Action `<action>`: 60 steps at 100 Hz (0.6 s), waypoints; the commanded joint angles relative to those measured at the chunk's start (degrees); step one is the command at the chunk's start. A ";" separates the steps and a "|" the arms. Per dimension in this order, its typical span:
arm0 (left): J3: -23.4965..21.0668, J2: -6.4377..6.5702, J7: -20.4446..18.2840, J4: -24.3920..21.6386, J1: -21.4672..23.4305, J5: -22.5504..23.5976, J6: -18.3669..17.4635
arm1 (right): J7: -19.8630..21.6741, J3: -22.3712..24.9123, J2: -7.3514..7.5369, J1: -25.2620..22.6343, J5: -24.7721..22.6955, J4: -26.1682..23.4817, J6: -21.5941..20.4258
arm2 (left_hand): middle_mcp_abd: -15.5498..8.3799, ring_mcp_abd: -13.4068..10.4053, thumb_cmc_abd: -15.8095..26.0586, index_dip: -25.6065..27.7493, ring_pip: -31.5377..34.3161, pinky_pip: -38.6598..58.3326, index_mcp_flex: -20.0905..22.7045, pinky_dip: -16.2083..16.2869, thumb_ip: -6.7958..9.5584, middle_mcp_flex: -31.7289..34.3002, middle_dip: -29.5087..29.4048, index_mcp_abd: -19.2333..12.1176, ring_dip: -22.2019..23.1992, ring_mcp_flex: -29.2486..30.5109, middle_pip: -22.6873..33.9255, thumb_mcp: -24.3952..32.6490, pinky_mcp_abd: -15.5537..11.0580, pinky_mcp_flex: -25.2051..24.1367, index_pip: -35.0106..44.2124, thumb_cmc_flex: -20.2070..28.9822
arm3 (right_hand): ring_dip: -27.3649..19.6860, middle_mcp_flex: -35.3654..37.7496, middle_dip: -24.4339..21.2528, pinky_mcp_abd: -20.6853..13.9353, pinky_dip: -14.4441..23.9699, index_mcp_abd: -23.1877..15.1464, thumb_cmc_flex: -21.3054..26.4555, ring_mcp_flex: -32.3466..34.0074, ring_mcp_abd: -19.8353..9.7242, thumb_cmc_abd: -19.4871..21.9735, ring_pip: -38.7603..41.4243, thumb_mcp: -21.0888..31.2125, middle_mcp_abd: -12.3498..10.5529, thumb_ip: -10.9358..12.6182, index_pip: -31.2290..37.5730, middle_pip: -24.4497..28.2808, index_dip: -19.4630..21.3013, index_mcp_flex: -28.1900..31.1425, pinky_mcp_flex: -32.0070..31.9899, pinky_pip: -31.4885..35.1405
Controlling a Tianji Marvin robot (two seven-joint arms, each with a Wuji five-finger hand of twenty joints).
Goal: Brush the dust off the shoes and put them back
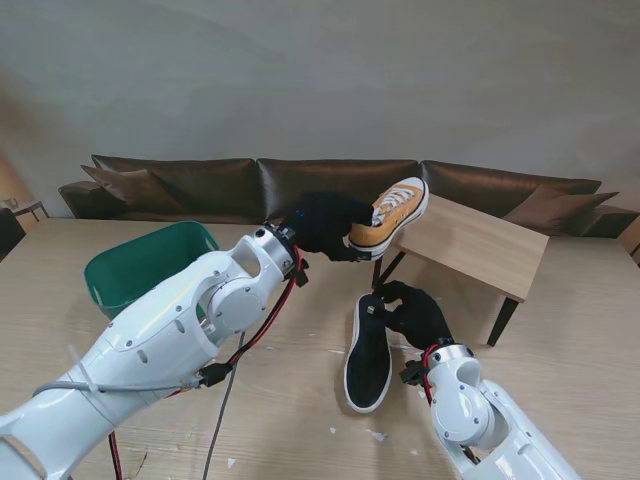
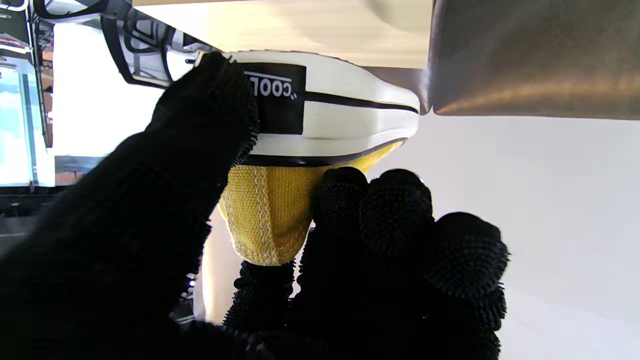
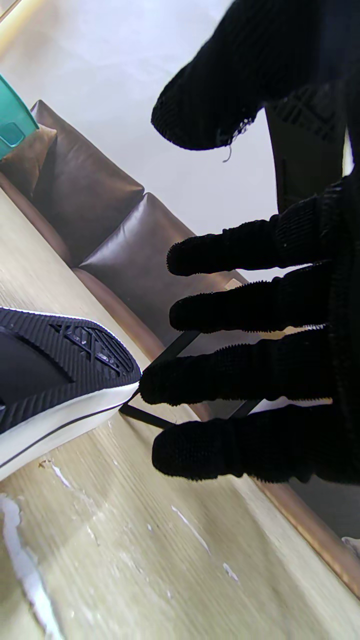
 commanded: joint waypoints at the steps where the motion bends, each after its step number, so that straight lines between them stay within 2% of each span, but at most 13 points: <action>1: 0.20 -1.62 -0.46 0.45 -1.94 0.01 0.15 | 0.71 -0.27 -0.39 0.19 0.16 0.45 0.07 | -6.22 -1.45 7.86 9.24 -0.66 0.34 5.89 0.69 2.52 0.51 1.30 6.92 0.78 1.09 0.10 4.98 -0.54 -0.46 23.64 7.98 | 0.22 -1.02 -0.74 1.29 0.20 0.27 -1.81 -0.90 0.00 1.39 0.58 0.16 0.83 1.63 -0.43 0.10 -0.15 0.68 -16.24 -0.95; 30: 4.89 -4.26 1.46 7.83 -7.10 -3.60 -1.29 | 0.80 -0.74 -0.60 1.10 1.14 1.87 0.49 | -6.00 -0.77 8.56 9.73 -0.55 0.73 5.39 1.06 2.52 -0.02 1.59 7.10 1.02 0.17 -0.26 3.83 -1.14 -1.36 23.23 8.58 | 0.21 -0.96 -0.76 1.28 0.12 0.33 -1.81 -0.92 0.07 1.53 0.65 0.29 0.88 1.63 -0.31 0.19 -0.20 0.76 -16.29 -0.90; 60: 9.31 -7.54 4.42 16.68 -11.42 -6.70 -4.83 | 1.02 -1.15 -0.79 1.78 2.15 3.13 0.76 | -5.51 0.13 9.06 10.11 -0.68 0.70 5.28 1.09 2.40 -0.41 1.33 7.08 1.03 -0.77 -1.58 1.18 -2.25 -1.65 22.50 9.78 | 0.22 -0.85 -0.78 1.20 0.09 0.30 -1.78 -0.79 0.08 1.60 0.80 0.49 0.87 1.62 -0.19 0.30 -0.24 0.78 -16.34 -0.84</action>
